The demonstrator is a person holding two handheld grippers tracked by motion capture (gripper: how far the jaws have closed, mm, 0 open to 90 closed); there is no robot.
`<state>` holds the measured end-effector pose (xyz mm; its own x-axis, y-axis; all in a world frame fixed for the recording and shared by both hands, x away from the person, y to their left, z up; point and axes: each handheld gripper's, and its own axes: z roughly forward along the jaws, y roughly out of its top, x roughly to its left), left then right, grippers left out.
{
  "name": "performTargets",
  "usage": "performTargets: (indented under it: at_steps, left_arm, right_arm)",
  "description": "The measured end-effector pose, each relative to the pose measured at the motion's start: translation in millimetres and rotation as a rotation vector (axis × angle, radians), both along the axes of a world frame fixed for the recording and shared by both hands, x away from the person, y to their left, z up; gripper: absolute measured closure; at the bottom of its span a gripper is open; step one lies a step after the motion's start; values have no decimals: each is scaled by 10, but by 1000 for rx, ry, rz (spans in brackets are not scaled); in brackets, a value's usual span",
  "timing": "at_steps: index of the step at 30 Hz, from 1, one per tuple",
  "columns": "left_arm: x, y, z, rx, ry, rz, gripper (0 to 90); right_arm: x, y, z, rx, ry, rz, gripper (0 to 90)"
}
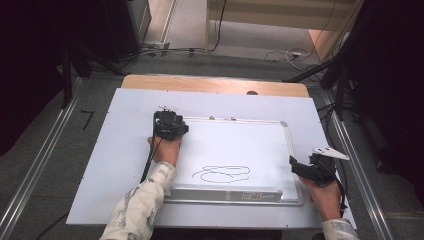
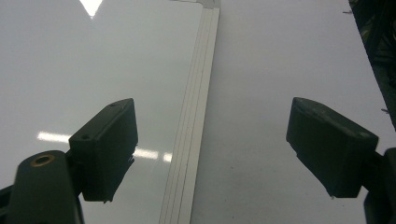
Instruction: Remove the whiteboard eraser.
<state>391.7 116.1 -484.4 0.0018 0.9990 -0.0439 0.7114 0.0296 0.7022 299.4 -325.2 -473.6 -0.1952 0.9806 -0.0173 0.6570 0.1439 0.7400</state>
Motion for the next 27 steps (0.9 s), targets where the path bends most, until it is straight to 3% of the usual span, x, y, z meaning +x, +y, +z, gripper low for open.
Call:
performTargets:
  at_steps: [27]
  left_arm:
    - [-19, 13, -48, -12, -20, -14, 392]
  right_arm:
    - [1, -2, 2, -3, -5, 1, 152]
